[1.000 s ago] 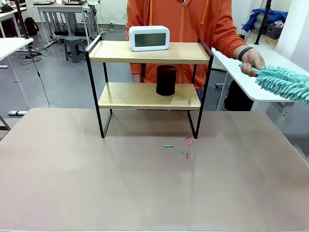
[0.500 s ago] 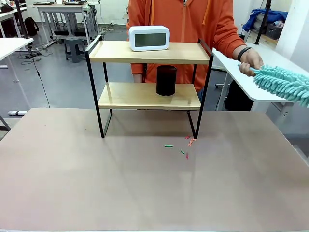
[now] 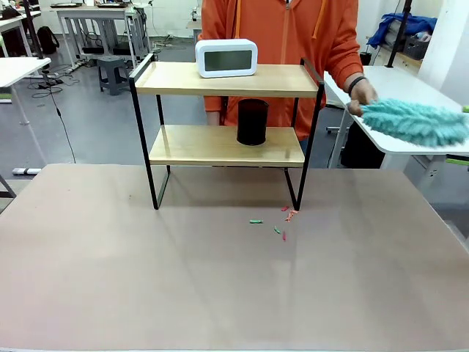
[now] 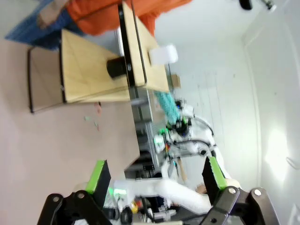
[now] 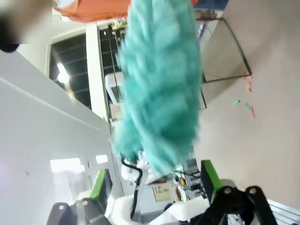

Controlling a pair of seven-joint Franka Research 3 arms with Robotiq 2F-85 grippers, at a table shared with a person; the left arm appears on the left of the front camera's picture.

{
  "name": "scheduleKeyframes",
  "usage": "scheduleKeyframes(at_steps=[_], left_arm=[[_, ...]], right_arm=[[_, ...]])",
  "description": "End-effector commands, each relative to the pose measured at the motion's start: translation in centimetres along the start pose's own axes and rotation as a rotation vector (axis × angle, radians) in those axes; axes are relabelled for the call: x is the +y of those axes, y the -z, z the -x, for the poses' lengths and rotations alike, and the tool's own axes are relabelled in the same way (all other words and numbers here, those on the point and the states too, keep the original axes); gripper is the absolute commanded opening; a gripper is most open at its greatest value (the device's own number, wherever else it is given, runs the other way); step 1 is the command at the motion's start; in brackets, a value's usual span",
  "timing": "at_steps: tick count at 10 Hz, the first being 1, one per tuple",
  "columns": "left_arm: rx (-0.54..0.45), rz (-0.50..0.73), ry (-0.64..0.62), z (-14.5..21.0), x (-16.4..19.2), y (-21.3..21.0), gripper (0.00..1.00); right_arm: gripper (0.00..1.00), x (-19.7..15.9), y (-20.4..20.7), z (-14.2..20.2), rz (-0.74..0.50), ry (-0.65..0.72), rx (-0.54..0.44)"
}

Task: Clean the shelf.
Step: Hand the Duster back to the human.

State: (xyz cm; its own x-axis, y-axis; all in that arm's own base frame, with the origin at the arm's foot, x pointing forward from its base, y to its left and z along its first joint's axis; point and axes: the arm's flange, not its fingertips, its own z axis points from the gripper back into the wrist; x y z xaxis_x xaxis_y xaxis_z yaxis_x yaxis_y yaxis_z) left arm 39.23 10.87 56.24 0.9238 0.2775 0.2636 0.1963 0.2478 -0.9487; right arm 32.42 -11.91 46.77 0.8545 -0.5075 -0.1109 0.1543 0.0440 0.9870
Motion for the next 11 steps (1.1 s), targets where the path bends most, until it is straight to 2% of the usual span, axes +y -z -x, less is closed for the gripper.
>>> scheduleKeyframes(at_steps=[1, 3, 5, 6, 7, 11], left_arm=[[0.144, 0.046, -0.057, 1.3, 1.7, 3.2, 1.0], [0.198, 0.161, -0.139, 3.9, 3.8, 6.4, 1.0], [0.226, 0.209, -0.16, 5.9, 4.4, 9.0, 1.0], [0.304, 0.158, -0.189, 6.2, 4.8, 9.9, 1.0], [0.239, 0.168, -0.164, 5.2, 5.1, 8.7, 1.0], [0.239, 0.168, -0.164, 5.2, 5.1, 8.7, 1.0]], right_arm=[[1.0, 1.6, 4.4, 0.1, -0.003, -0.061, 0.109], [1.0, 2.0, 11.8, 0.5, 0.017, -0.025, 0.261], [1.0, 1.1, 18.4, 1.3, -0.001, 0.017, 0.419], [1.0, 0.7, 20.0, 1.4, 0.021, 0.025, 0.419], [1.0, 1.2, 16.7, 3.2, 0.024, 0.0, 0.361], [1.0, 1.2, 16.7, 3.2, 0.024, 0.0, 0.361]])
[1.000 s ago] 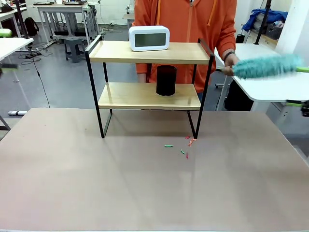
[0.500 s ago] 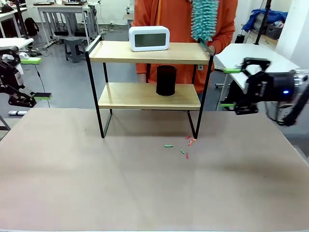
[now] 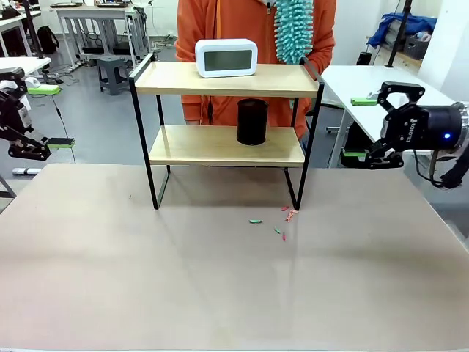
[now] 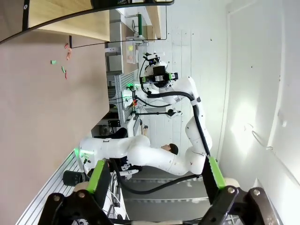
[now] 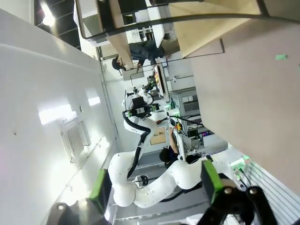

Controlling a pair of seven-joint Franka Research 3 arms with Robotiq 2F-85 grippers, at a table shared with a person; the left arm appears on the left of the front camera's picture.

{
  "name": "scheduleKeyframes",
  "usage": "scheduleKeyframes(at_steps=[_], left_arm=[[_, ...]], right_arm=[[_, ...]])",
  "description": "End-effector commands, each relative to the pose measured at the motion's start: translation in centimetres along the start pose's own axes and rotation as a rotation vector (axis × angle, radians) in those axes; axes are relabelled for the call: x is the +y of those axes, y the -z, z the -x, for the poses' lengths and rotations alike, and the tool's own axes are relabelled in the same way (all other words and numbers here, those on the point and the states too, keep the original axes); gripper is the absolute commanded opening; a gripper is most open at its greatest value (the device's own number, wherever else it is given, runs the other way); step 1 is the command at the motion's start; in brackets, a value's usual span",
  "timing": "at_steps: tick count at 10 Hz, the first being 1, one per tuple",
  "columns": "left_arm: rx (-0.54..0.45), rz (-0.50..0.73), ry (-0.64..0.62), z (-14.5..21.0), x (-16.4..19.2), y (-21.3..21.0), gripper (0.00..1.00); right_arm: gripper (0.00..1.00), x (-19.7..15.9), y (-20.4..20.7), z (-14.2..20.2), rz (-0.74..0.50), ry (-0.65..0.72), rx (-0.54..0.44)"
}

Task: Clean the shelf.
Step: Hand the Duster back to the human.

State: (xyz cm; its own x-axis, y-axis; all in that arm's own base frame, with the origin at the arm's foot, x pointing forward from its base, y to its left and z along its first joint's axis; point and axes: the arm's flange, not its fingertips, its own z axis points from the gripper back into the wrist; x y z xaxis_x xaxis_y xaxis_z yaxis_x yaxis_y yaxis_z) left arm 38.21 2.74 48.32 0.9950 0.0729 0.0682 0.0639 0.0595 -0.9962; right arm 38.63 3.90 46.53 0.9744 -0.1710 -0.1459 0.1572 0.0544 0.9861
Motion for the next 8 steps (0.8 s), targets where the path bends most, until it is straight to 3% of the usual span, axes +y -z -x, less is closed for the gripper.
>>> scheduleKeyframes(at_steps=[1, 8], left_arm=[[0.002, 0.004, 0.008, -0.07, -0.22, 0.08, 1.0], [0.002, 0.004, 0.008, -0.07, -0.22, 0.08, 1.0]], right_arm=[[1.0, -0.23, 0.14, 0.46, 0.013, 0.003, 0.001], [1.0, -0.23, 0.14, 0.46, 0.013, 0.003, 0.001]])
